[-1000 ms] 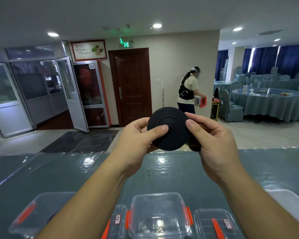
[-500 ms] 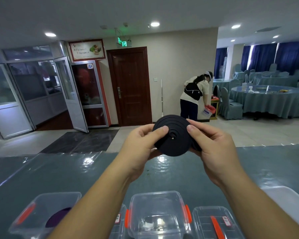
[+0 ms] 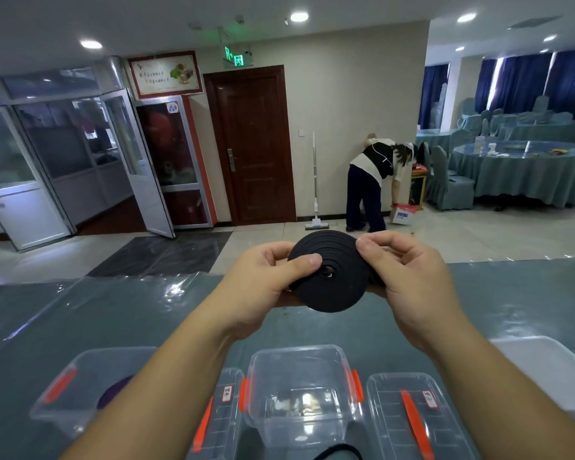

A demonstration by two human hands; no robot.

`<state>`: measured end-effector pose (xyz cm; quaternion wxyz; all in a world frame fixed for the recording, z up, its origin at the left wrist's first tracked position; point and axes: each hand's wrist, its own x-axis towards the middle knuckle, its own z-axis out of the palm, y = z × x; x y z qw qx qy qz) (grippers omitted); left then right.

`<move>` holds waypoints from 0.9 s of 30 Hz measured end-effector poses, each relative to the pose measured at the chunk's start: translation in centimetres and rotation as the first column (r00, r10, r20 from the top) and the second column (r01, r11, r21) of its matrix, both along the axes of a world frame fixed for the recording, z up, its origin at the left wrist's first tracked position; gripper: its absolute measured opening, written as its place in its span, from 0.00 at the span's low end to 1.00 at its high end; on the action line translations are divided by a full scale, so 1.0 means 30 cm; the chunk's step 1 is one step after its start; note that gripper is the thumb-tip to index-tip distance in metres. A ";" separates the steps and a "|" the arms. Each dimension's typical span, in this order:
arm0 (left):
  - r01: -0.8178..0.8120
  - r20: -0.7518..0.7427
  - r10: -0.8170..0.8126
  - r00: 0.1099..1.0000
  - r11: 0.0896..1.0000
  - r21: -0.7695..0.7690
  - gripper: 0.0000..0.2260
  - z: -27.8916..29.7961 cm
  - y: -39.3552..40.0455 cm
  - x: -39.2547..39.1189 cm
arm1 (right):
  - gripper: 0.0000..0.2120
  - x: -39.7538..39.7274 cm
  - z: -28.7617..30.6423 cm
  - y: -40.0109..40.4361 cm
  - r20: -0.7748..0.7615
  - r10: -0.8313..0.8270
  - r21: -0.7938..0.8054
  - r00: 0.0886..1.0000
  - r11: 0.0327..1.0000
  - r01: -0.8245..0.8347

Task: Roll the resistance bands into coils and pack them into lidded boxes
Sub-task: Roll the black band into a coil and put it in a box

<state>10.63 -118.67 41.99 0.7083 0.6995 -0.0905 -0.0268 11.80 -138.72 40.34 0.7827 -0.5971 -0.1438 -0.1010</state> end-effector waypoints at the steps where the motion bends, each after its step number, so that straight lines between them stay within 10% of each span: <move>1: -0.031 0.006 0.031 1.000 0.999 -0.033 0.16 -0.013 -0.014 -0.002 | 0.09 -0.002 -0.009 -0.001 -0.018 0.012 0.037 1.000 0.999 -0.011; 10: -0.221 -0.088 0.205 0.975 0.940 -0.259 0.11 -0.136 -0.136 -0.018 | 0.06 -0.023 -0.144 -0.016 -0.190 -0.025 0.311 0.981 0.947 0.085; 27: -0.370 -0.425 0.247 0.871 0.898 -0.238 0.11 -0.481 -0.144 -0.044 | 0.15 -0.067 -0.497 -0.020 -0.403 0.052 0.145 0.914 0.989 0.008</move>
